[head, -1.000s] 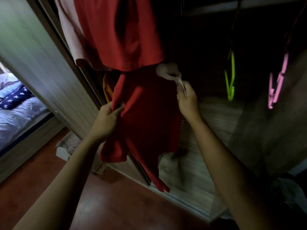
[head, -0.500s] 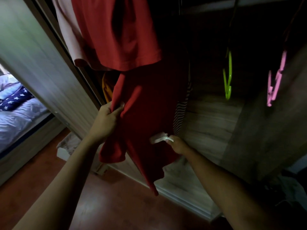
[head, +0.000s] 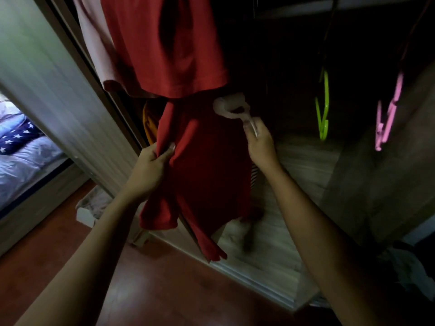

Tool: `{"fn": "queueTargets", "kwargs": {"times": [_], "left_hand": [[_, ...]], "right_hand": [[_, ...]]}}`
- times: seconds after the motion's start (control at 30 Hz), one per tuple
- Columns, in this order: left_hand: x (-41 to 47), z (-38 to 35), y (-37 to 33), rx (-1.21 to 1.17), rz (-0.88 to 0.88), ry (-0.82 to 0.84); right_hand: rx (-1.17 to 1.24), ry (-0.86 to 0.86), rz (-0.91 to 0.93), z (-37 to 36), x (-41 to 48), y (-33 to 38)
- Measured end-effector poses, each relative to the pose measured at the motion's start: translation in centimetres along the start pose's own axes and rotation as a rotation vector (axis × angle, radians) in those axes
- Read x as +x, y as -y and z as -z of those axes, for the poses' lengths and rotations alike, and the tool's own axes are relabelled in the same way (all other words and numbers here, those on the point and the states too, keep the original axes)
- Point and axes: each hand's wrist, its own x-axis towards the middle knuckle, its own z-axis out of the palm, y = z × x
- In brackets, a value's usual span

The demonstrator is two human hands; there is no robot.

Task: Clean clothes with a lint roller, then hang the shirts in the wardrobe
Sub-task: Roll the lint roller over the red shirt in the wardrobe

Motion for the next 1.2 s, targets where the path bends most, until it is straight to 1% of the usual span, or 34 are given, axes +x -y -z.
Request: {"fn": "queueTargets", "kwargs": {"times": [0.07,0.13,0.2,0.3,0.4,0.43,0.47,0.53,0.63,0.77,0.87,0.97,1.03,1.1,1.2], "left_hand": [[-0.2,0.0,0.0,0.015,-0.011,0.000],[-0.3,-0.1,0.0,0.039,-0.025,0.004],[-0.4,0.0,0.0,0.049,-0.032,0.007],[-0.3,0.0,0.0,0.035,-0.033,-0.004],[-0.2,0.0,0.1,0.012,-0.018,-0.021],[-0.1,-0.1,0.2,0.009,-0.017,-0.022],[0.0,-0.1,0.3,0.008,-0.017,-0.022],[0.2,-0.1,0.5,0.005,-0.019,-0.024],[0.4,-0.3,0.9,0.017,-0.026,-0.018],[0.9,-0.7,1.6,0.019,-0.011,-0.039],[1.0,-1.0,1.8,0.013,-0.007,-0.041],[1.1,-1.0,1.8,0.013,-0.020,-0.057],[1.0,-0.9,1.9,0.022,-0.037,-0.055],[1.1,-0.8,2.0,0.031,-0.044,-0.051],[1.1,-0.9,2.3,0.043,-0.054,-0.043]], "right_hand": [[-0.028,0.021,-0.136,-0.5,-0.3,-1.8],[-0.121,0.042,-0.252,-0.8,-1.0,-4.3],[-0.232,0.115,-0.341,-1.1,-2.4,-6.8],[-0.392,0.309,-0.400,-1.4,-5.2,-10.1],[-0.481,0.567,-0.411,-1.6,-7.6,-12.0],[-0.495,0.627,-0.431,-1.7,-8.1,-12.2],[-0.491,0.648,-0.432,-1.7,-8.3,-12.2],[-0.436,0.598,-0.394,-1.7,-7.9,-11.7],[-0.319,0.408,-0.228,-1.5,-5.6,-9.3],[-0.020,0.187,-0.014,-0.2,-1.8,-3.2],[0.094,0.112,0.072,0.9,0.0,0.3],[0.118,0.136,0.111,0.2,-0.2,0.8],[0.104,0.189,0.101,-1.1,-1.6,-1.1],[0.023,0.283,0.044,-2.6,-3.4,-3.8],[-0.112,0.435,-0.102,-4.2,-6.1,-7.9]]}}
